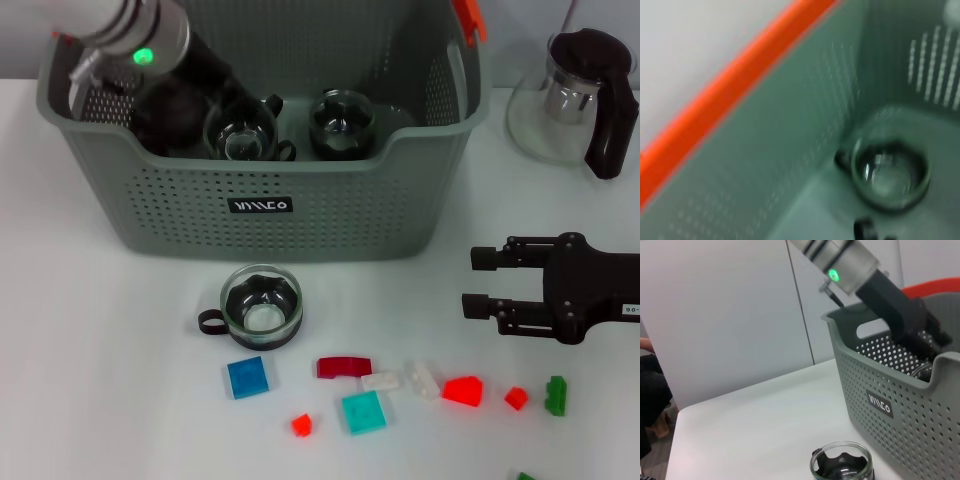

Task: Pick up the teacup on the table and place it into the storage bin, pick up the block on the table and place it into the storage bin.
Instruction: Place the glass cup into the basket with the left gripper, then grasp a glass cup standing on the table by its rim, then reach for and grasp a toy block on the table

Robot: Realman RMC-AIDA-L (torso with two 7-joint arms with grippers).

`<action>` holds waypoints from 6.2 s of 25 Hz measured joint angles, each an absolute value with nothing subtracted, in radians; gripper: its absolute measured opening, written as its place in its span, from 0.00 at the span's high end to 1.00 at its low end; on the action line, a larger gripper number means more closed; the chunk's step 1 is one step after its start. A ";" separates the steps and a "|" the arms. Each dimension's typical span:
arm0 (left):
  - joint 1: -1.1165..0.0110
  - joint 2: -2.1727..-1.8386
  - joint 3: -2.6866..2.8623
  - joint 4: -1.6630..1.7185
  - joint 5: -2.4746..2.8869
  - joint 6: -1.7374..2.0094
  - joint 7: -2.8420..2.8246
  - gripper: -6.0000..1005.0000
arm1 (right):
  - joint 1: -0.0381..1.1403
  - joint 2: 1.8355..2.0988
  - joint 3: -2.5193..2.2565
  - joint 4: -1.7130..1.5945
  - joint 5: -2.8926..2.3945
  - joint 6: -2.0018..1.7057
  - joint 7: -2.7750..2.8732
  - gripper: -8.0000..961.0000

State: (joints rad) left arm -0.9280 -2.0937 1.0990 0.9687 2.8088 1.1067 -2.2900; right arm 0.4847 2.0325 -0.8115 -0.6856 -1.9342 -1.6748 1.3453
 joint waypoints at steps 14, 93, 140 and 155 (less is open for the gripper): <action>-0.744 -1.967 0.368 0.871 1.738 1.808 -1.971 0.43 | 0.479 2.032 -0.805 -0.685 -1.934 -1.678 1.345 0.32; -0.588 -2.172 1.524 1.237 2.647 1.431 -1.955 0.82 | 0.488 2.033 -0.802 -0.660 -1.947 -1.660 1.345 0.32; -0.776 -2.101 1.205 1.309 2.581 1.308 -1.880 0.92 | 0.475 2.033 -0.803 -0.645 -1.948 -1.657 1.334 0.32; -0.797 -2.129 1.343 1.259 2.859 1.218 -1.893 0.91 | 0.477 2.032 -0.802 -0.643 -1.945 -1.657 1.333 0.32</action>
State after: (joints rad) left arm -0.7968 -2.1292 1.3429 1.2593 2.8585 1.2183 -1.8927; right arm 0.4771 2.0322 -0.8022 -0.6425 -1.9448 -1.6565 1.3332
